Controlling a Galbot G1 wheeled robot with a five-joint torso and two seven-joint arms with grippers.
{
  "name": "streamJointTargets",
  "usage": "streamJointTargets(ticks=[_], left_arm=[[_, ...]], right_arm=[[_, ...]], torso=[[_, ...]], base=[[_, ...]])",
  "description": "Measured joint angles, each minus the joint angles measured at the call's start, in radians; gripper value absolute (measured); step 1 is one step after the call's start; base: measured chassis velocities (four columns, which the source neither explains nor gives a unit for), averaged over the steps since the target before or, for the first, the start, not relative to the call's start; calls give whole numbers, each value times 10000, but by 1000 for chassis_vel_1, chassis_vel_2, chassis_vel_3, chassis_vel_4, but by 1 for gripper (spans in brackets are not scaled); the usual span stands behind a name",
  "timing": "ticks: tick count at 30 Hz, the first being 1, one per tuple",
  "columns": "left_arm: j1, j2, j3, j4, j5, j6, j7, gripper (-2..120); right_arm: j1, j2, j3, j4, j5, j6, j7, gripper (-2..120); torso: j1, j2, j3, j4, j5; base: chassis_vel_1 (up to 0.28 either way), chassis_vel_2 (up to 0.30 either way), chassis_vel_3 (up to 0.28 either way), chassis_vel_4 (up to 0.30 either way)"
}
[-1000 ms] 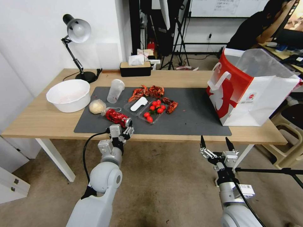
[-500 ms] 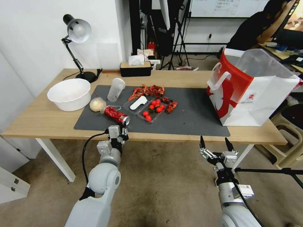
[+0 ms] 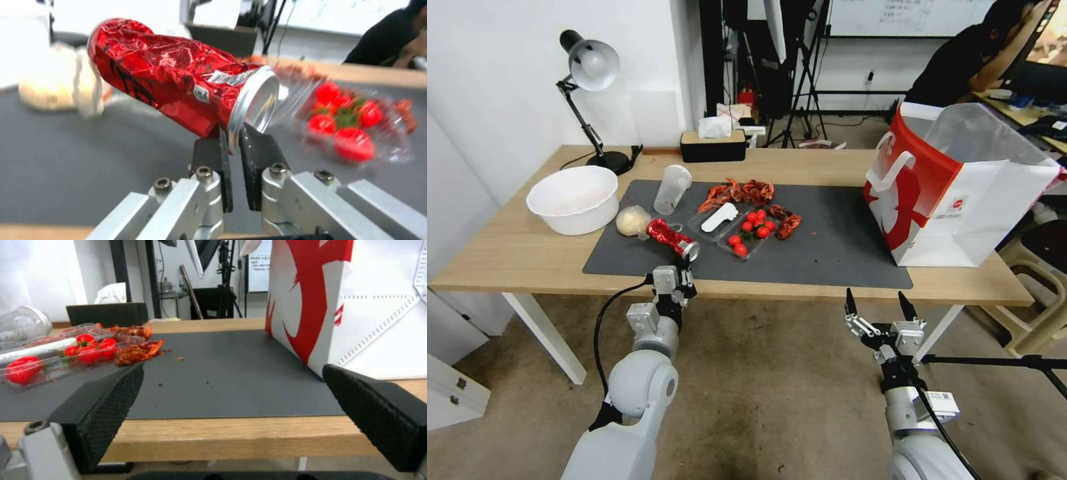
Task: Pick up the trash from the table and place it into the takeout bag.
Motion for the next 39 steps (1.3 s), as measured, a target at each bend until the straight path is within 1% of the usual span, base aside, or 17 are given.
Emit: streamJointTargets(ticks=[3,7,8,12,18,20,21,23,24,27,28,30,31,32,35,36,39], left_arm=[[47,313,39,-325,-145,-735,641,5],[-369,910,287,-440,-485,-1156,1240,5],[-369,910,287,-440,-485,-1156,1240,5],[-1366,2126,854,-427,-1175,-1367,1689,5],[-2080,2769,1283,-375,-1714,-1353,1738,5],[-3697,3510,2406,-163,-2889,-1447,1962,5],[-3697,3510,2406,-163,-2889,-1447,1962,5],[-4786,3774,3264,62,-3430,-1559,2133,5],[-4786,3774,3264,62,-3430,-1559,2133,5],[-6367,3979,4775,533,-4123,-1734,2247,5],[-6367,3979,4775,533,-4123,-1734,2247,5],[-7060,3963,5356,772,-4372,-1771,2272,5],[-7890,3836,6002,1095,-4584,-1788,2273,5],[-7890,3836,6002,1095,-4584,-1788,2273,5],[-9422,3307,7158,1889,-5050,-1790,2254,5],[-9422,3307,7158,1889,-5050,-1790,2254,5],[-10657,2665,8079,2663,-5630,-1782,2165,5]], right_arm=[[-2,14,-16,60,-14,1,6,100],[-51,56,-16,151,-33,6,9,100],[-51,56,-16,151,-33,6,9,100],[-162,111,83,233,-83,43,10,100],[-263,237,154,321,-174,52,29,100],[-288,316,181,382,-214,101,29,100],[-288,316,181,382,-214,101,29,100],[-300,320,215,383,-214,134,25,100],[-300,320,215,383,-214,134,25,100],[-310,318,280,382,-215,148,20,100],[-310,318,280,382,-215,148,20,100],[-298,320,302,378,-215,149,20,100],[-274,328,325,372,-216,149,20,100],[-274,328,325,372,-216,149,20,100],[-249,344,349,341,-216,138,19,100],[-249,344,349,341,-216,138,19,100],[-243,370,359,307,-220,118,23,100]], torso=[[0,0,0,1,0],[0,0,0,0,-1],[0,0,0,0,-1],[2,0,0,-3,2],[2,-1,1,1,0],[3,0,1,0,0],[3,0,1,0,0],[3,0,1,-1,2],[3,0,1,-1,2],[3,0,1,-2,1],[3,0,1,-2,1],[3,-1,1,-3,2],[3,-1,1,1,4],[3,-1,1,1,4],[3,-1,1,-2,4],[3,-1,1,-2,4],[4,-1,2,0,1]], base=[[0,0,0,0],[0,0,0,0],[0,0,0,0],[0,0,0,0],[0,0,0,0],[0,0,0,0],[0,0,0,0],[0,0,0,0],[0,0,0,0],[0,0,0,0],[0,0,0,0],[0,0,0,0],[0,0,0,0],[0,0,0,0],[0,0,0,0],[0,0,0,0],[0,0,0,0]])
